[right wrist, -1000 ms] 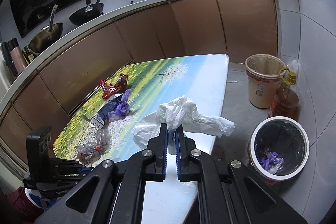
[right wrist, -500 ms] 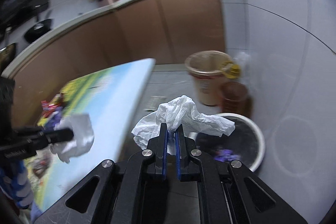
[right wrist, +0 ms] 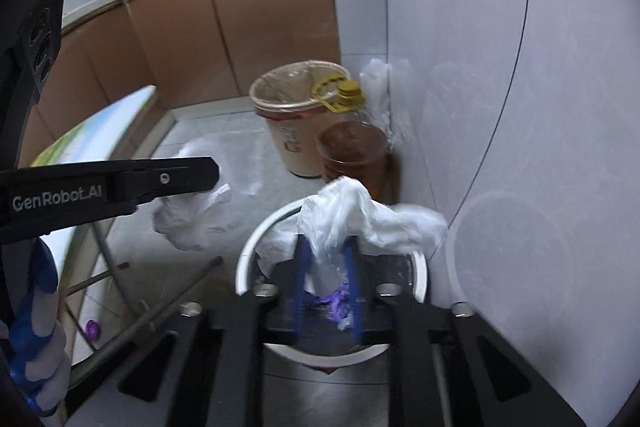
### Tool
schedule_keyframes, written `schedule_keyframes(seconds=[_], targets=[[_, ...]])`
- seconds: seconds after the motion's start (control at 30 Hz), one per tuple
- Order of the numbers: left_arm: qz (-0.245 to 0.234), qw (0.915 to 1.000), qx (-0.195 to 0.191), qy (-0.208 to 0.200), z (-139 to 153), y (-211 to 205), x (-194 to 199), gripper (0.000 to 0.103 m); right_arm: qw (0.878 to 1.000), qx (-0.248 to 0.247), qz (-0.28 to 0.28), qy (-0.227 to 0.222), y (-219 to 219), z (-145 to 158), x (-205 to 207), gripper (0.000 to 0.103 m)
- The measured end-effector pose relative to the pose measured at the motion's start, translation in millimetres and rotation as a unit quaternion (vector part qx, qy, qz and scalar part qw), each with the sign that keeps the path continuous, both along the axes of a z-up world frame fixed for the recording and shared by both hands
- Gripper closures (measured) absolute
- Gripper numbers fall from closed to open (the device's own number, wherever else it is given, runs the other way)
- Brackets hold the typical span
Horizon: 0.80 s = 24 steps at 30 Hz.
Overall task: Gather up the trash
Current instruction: 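Open both tools to drop paper and glove into the bin, then move both tools back above the table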
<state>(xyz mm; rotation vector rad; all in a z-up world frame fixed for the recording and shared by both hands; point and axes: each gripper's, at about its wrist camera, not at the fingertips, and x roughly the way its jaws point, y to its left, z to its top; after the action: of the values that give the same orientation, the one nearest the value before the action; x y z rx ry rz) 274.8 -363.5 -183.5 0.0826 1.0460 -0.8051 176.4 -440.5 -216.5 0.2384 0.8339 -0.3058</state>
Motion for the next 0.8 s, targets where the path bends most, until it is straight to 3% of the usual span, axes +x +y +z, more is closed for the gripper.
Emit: schedule_keyframes(seconds=[0.1,0.23,0.5,0.63,0.8], targets=[[0.005,0.9999,-0.005,0.010,-6,-6,10,0.061,1.000,-0.003,-0.007,0.008,-6,-9,1,0.067],[0.010,0.9998,-0.016,0.003,-1,5,6,0.061,1.000,0.000,-0.012,0.010,-5,-11,-8,0.066],[0.065,0.9941,-0.029,-0.082,48,66,-23,0.061,1.000,0.001,0.007,-0.024,28,21,-23,0.055],[0.105,0.9842,-0.035,-0.138,76,111,-46,0.061,0.998,-0.009,0.030,-0.053,60,53,-30,0.045],[0.162,0.9638,-0.017,-0.211,106,173,-85,0.061,0.993,-0.027,0.071,-0.090,114,95,-42,0.022]])
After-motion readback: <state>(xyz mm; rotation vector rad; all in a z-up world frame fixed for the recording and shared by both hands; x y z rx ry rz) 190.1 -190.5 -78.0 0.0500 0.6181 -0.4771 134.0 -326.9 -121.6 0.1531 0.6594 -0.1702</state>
